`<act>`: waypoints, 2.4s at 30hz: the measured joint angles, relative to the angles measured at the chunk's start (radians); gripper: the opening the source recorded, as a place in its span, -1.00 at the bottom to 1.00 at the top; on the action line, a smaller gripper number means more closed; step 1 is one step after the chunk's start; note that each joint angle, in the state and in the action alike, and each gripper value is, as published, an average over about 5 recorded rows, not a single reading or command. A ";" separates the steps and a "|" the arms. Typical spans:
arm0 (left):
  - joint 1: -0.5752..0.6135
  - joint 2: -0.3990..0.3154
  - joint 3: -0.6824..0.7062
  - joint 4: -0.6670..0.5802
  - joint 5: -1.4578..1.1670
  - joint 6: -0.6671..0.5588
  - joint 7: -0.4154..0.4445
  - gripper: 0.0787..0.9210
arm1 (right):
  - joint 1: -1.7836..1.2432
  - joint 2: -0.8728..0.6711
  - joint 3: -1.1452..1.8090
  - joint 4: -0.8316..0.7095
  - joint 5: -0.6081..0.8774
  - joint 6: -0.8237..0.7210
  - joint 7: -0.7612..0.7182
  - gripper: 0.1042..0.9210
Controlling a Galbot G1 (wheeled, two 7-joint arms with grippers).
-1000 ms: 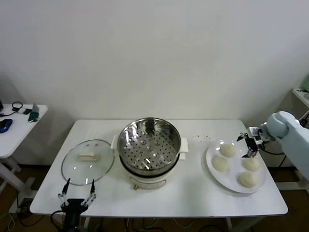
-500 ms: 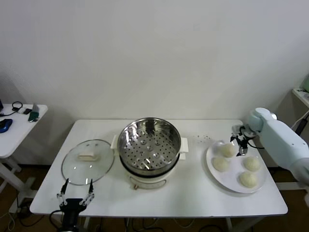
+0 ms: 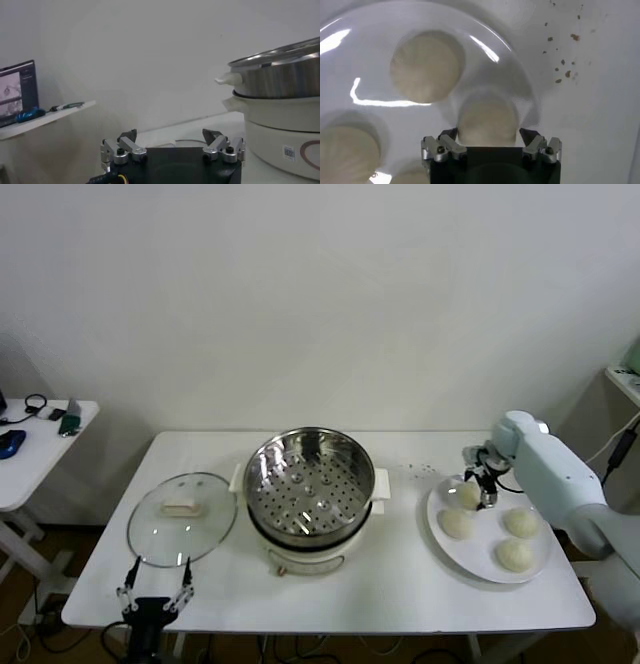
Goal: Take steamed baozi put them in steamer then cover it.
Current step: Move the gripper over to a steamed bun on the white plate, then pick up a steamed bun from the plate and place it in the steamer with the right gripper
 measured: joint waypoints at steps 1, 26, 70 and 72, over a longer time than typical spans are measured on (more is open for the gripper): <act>0.001 0.000 0.000 0.000 0.000 0.000 0.000 0.77 | 0.001 0.001 0.001 -0.003 -0.003 0.002 -0.002 0.71; 0.037 -0.003 -0.009 -0.011 -0.024 -0.009 -0.006 0.77 | 0.151 -0.062 -0.193 0.156 0.126 0.049 -0.068 0.53; 0.116 0.013 -0.021 -0.036 -0.056 -0.030 -0.006 0.77 | 0.431 0.334 -0.651 0.636 0.022 0.380 -0.040 0.55; 0.118 0.014 -0.022 -0.036 -0.058 -0.031 -0.006 0.77 | 0.414 0.344 -0.648 0.621 -0.004 0.387 -0.038 0.55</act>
